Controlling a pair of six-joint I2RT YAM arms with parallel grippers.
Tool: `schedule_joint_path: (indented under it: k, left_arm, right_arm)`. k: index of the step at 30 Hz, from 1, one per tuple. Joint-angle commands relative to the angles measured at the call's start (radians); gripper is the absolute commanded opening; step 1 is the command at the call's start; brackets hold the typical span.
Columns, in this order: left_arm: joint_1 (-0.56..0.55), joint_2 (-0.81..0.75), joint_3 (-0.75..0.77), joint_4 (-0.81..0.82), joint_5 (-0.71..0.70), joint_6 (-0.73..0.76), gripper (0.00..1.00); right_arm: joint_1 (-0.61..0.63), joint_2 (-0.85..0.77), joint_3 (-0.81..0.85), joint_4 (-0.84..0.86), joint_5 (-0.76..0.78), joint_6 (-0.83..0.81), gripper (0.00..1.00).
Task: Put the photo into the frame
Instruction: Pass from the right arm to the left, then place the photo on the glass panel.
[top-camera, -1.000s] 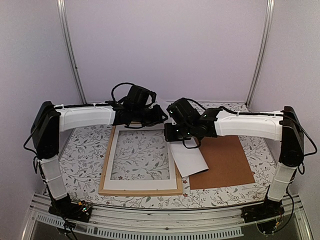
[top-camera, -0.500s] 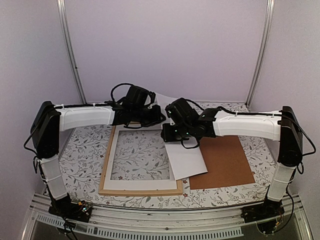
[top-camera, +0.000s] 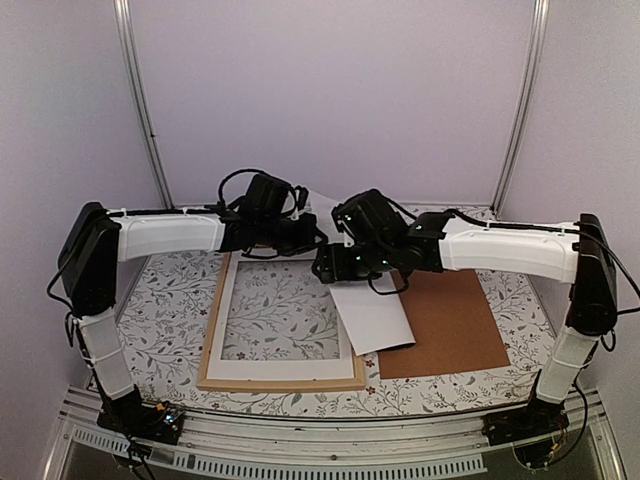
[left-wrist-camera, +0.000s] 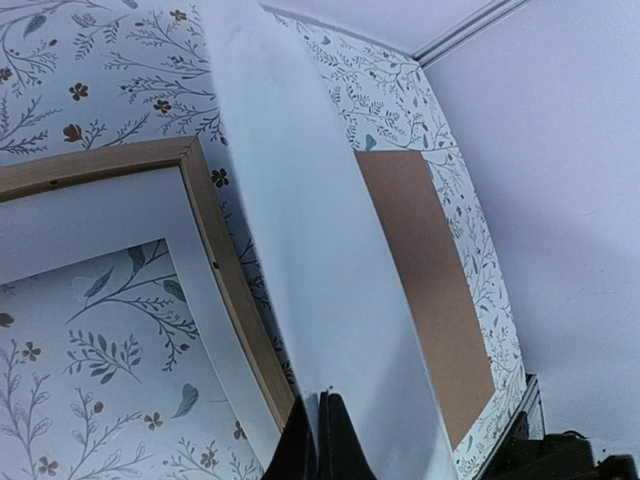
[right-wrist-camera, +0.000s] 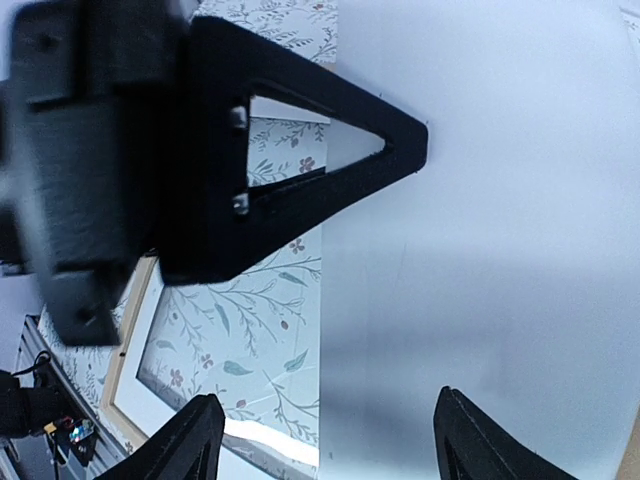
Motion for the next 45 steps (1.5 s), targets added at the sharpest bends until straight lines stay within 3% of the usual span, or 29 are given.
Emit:
schedule_joint_path:
  k: [1, 8, 22, 30, 35, 39, 45]
  left_arm:
    - [0.033, -0.068, -0.030, 0.028, 0.070, 0.062, 0.00]
    - [0.056, -0.137, -0.041, 0.005, 0.132, 0.116, 0.00]
    - [0.053, -0.295, 0.003, -0.029, 0.406, 0.131, 0.00]
    - [0.060, -0.390, -0.010, -0.062, 0.461, 0.140, 0.00]
    - [0.146, -0.433, -0.075, -0.140, 0.465, 0.141, 0.00]
    - [0.211, -0.479, -0.128, -0.116, 0.505, 0.118, 0.00]
    - [0.224, -0.509, -0.111, -0.054, 0.577, 0.077, 0.00]
  right_arm:
    - [0.005, -0.150, -0.037, -0.009, -0.046, -0.060, 0.77]
    - [-0.048, -0.318, -0.114, -0.016, -0.041, -0.104, 0.79]
    - [-0.344, -0.518, -0.226, -0.070, -0.023, -0.139, 0.80]
    - [-0.420, -0.542, -0.212, -0.094, -0.010, -0.165, 0.81]
    - [-0.440, -0.540, -0.223, -0.097, -0.005, -0.171, 0.81]
    - [-0.443, -0.520, -0.235, -0.097, -0.004, -0.171, 0.81]
    - [-0.444, -0.482, -0.246, -0.091, -0.008, -0.167, 0.81]
